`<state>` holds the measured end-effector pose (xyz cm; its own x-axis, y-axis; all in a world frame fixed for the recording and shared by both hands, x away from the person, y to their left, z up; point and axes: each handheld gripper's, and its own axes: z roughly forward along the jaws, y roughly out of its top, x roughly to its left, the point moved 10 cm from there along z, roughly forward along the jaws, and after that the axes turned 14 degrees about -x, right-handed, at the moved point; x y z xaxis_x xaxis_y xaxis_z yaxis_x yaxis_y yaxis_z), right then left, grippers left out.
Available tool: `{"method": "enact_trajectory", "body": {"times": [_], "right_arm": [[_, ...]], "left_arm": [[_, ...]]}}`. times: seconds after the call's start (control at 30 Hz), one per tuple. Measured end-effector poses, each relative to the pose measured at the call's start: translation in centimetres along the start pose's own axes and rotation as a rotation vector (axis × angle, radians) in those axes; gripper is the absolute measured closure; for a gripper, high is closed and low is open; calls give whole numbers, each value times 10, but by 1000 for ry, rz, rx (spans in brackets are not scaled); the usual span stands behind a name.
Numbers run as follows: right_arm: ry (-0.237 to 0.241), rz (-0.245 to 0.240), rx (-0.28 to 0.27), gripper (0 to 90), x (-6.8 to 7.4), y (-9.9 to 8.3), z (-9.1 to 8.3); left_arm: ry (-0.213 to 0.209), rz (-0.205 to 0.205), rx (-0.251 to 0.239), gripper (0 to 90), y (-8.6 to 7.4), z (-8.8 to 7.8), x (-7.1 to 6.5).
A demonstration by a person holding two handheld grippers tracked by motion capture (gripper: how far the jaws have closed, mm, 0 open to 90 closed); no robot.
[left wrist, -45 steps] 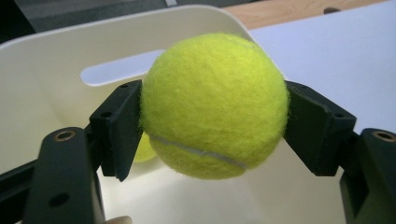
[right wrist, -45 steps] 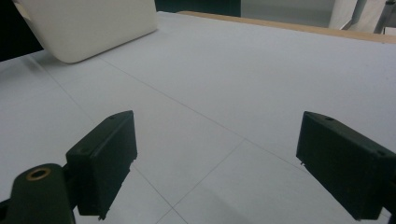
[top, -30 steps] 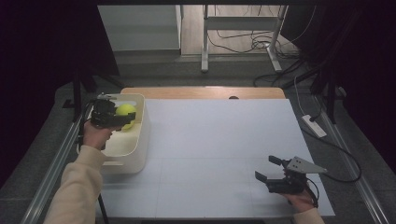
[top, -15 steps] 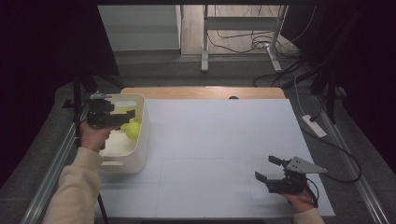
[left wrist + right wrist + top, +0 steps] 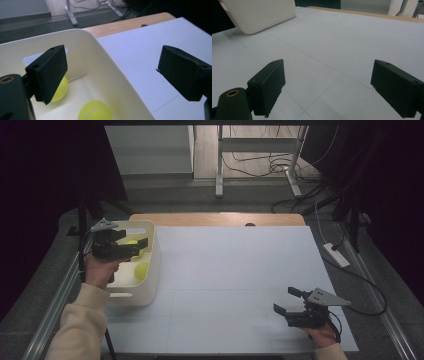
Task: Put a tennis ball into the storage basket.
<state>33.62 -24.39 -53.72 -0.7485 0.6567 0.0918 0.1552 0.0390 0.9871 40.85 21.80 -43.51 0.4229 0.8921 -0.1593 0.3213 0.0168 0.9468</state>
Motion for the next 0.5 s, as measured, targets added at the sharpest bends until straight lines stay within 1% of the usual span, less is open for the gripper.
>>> {"method": "enact_trajectory", "body": {"times": [0.2, 0.37, 0.43, 0.5], "right_arm": [[-6, 0, 4, 121, -1, -1, 1], [-9, -8, 6, 121, -1, -1, 1], [-12, -4, 6, 122, -2, -1, 0], [-14, -3, 5, 122, -2, -1, 0]], "left_arm": [[-69, 15, -21, 101, -4, -6, -18], [-113, 29, -37, 110, -6, -12, -33], [-139, 37, -39, 111, -7, -15, -41], [-155, 45, -42, 111, -7, -17, -47]]}}
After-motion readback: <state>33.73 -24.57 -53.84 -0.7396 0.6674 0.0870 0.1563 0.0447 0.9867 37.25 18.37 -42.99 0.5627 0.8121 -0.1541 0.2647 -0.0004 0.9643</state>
